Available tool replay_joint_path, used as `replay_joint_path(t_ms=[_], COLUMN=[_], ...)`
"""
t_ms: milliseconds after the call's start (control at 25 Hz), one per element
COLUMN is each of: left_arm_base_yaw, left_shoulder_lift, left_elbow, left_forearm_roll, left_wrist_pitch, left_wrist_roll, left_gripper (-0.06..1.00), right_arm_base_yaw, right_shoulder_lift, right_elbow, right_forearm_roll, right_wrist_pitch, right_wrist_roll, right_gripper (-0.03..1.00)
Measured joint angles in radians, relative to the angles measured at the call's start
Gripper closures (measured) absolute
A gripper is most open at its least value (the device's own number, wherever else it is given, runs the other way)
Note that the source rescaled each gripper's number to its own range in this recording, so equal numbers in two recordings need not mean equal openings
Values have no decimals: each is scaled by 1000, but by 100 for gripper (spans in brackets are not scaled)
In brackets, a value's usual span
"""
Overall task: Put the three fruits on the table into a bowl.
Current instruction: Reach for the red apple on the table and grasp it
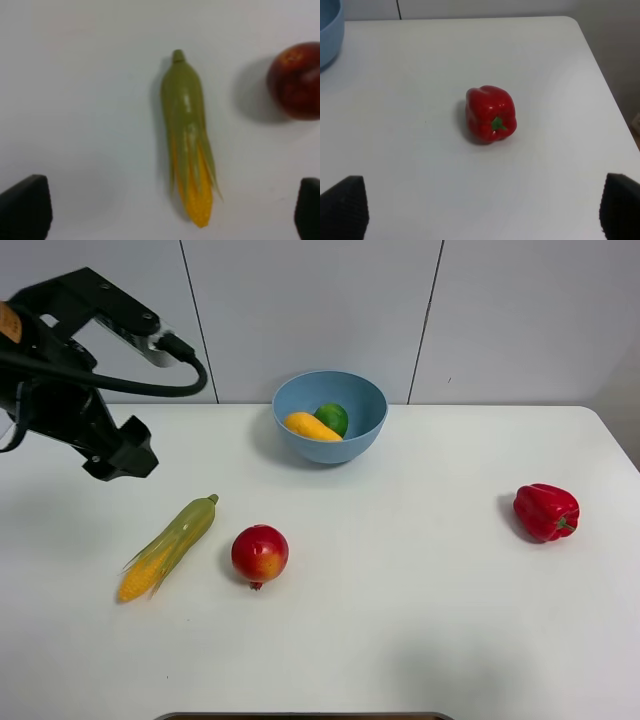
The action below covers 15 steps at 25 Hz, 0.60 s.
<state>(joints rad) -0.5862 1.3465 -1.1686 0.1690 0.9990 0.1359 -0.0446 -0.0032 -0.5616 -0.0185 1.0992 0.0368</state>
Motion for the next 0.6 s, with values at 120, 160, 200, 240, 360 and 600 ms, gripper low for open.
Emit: replay_joint_path(t_ms=[120, 160, 200, 240, 360, 600], left_arm_base_yaw=[-44, -58, -75, -88, -127, -145], left_shoulder_lift=[58, 75, 91, 104, 147, 229], left_elbow=[-12, -12, -13, -13, -14, -15], left_forearm_roll=[-8, -11, -17, -28, -73, -98], left_wrist_pitch=[1, 0, 0, 0, -13, -120], left_wrist_roll=[-1, -8, -17, -27, -52, -70], left_gripper=[-6, -6, -6, -6, -6, -6], right_arm_base_yaw=[0, 0, 0, 0, 0, 0], right_shoulder_lift=[0, 0, 0, 0, 0, 0], right_elbow=[0, 0, 0, 0, 0, 0], right_forearm_roll=[0, 0, 0, 0, 0, 0], right_wrist_pitch=[0, 0, 0, 0, 0, 0], right_wrist_roll=[0, 0, 0, 0, 0, 0], right_gripper=[12, 12, 12, 12, 12, 12])
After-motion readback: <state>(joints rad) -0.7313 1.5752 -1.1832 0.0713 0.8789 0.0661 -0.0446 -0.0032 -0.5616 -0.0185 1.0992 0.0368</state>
